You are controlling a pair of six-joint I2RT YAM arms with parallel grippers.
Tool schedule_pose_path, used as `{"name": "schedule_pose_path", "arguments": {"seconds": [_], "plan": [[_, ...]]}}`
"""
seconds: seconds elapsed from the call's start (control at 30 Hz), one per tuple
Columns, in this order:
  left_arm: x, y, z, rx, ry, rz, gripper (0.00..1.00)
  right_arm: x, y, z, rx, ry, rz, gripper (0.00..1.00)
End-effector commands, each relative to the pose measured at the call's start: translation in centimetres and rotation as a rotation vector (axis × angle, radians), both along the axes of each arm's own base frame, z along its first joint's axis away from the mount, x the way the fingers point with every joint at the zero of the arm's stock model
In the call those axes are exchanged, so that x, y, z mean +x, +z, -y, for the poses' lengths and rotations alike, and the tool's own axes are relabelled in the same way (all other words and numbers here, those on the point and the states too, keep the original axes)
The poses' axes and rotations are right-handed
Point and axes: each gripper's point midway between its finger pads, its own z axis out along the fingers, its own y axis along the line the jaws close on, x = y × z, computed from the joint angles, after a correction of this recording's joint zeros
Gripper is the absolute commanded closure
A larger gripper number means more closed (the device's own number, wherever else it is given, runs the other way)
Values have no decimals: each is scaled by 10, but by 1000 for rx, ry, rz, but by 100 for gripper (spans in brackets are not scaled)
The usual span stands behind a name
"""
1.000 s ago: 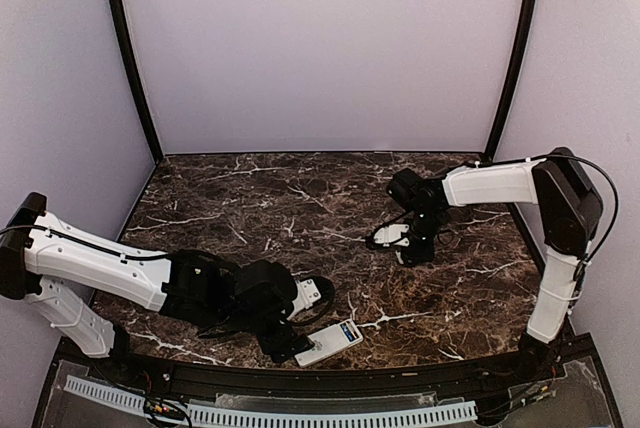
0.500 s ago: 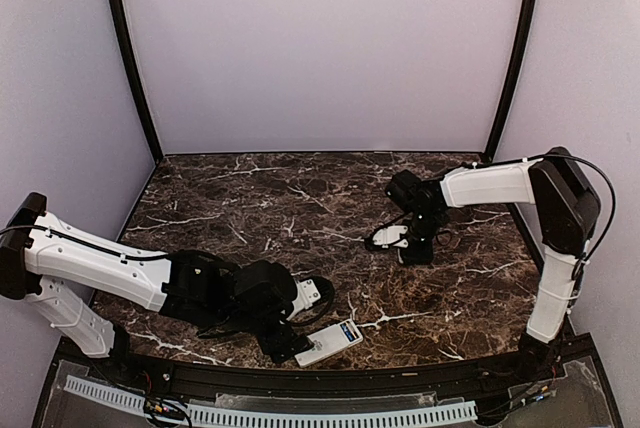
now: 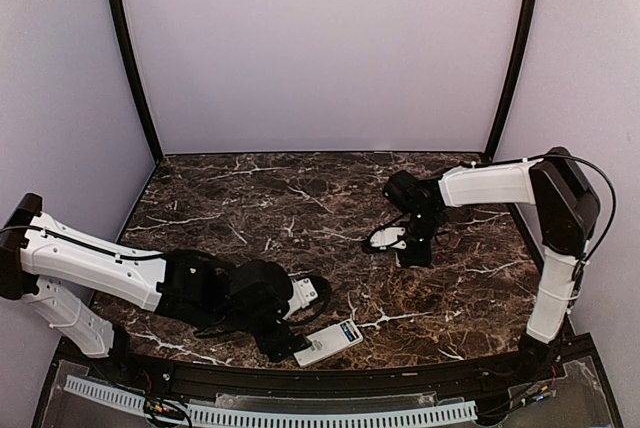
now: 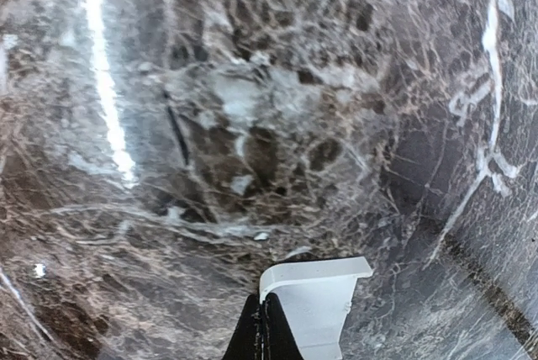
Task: Load the batteries into the remote control
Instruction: Pick up the battery cover at the center of the board, then pass from the right arm to the left
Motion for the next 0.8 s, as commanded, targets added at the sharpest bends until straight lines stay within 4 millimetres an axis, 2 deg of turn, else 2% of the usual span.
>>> {"name": "schedule_pose_path", "arguments": {"seconds": [0.0, 0.1, 0.23, 0.3, 0.43, 0.57, 0.6, 0.63, 0.67, 0.77], "plan": [[8, 23, -8, -38, 2, 65, 14, -22, 41, -31, 124, 47, -47, 100], [15, 48, -13, -70, -20, 156, 16, -42, 83, -59, 254, 94, -69, 100], [24, 102, -18, -175, -103, 361, 17, -88, 144, -95, 465, 190, -162, 100], [22, 139, -23, -261, -167, 472, 17, -113, 169, -109, 550, 245, -221, 100], [4, 178, -24, -339, -373, 649, 18, -157, 205, -128, 642, 327, -319, 100], [-12, 193, -15, -330, -551, 742, 18, -193, 232, -142, 704, 399, -415, 100], [-14, 182, -13, -277, -592, 734, 19, -199, 238, -145, 717, 415, -430, 100], [-13, 187, -11, -265, -601, 740, 20, -204, 243, -147, 728, 423, -442, 100], [-14, 174, -8, -206, -638, 730, 21, -210, 248, -149, 738, 435, -450, 100], [-11, 169, -2, -138, -662, 748, 32, -220, 254, -154, 741, 459, -456, 100]]}}
